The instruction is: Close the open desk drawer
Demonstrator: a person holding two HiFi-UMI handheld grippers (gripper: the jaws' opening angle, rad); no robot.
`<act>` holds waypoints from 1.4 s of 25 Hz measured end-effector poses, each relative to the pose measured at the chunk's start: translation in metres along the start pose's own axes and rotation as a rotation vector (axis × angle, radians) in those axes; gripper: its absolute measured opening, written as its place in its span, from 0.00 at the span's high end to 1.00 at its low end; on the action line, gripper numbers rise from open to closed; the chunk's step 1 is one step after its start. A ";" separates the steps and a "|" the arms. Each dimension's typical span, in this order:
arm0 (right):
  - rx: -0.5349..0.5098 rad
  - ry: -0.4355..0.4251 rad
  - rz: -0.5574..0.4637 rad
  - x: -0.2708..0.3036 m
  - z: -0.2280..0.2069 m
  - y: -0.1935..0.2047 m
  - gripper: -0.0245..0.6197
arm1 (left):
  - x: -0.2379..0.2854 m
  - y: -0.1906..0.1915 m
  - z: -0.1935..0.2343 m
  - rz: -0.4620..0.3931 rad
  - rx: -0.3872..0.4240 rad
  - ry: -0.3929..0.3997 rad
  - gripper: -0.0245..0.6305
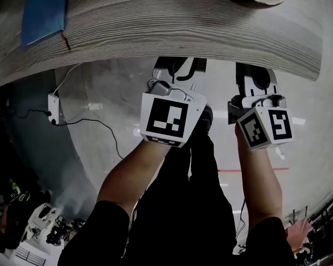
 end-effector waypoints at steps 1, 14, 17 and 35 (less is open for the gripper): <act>-0.003 0.006 -0.002 0.000 0.000 0.000 0.93 | 0.000 0.000 0.000 0.001 -0.002 -0.001 0.95; -0.103 -0.048 0.016 -0.047 0.044 -0.015 0.93 | -0.055 -0.026 -0.029 -0.052 0.026 0.019 0.95; -0.119 -0.096 0.029 -0.082 0.078 -0.032 0.93 | -0.091 -0.053 -0.044 -0.063 0.015 0.041 0.95; -0.227 -0.252 -0.099 -0.319 0.272 -0.251 0.93 | -0.389 -0.289 -0.132 -0.188 0.125 0.046 0.95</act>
Point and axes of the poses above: the fingertips, and each gripper's own axes: x forward along the fingers, z to its left, y out of its underside, the point moved 3 cm from there along -x, backward along the fingers
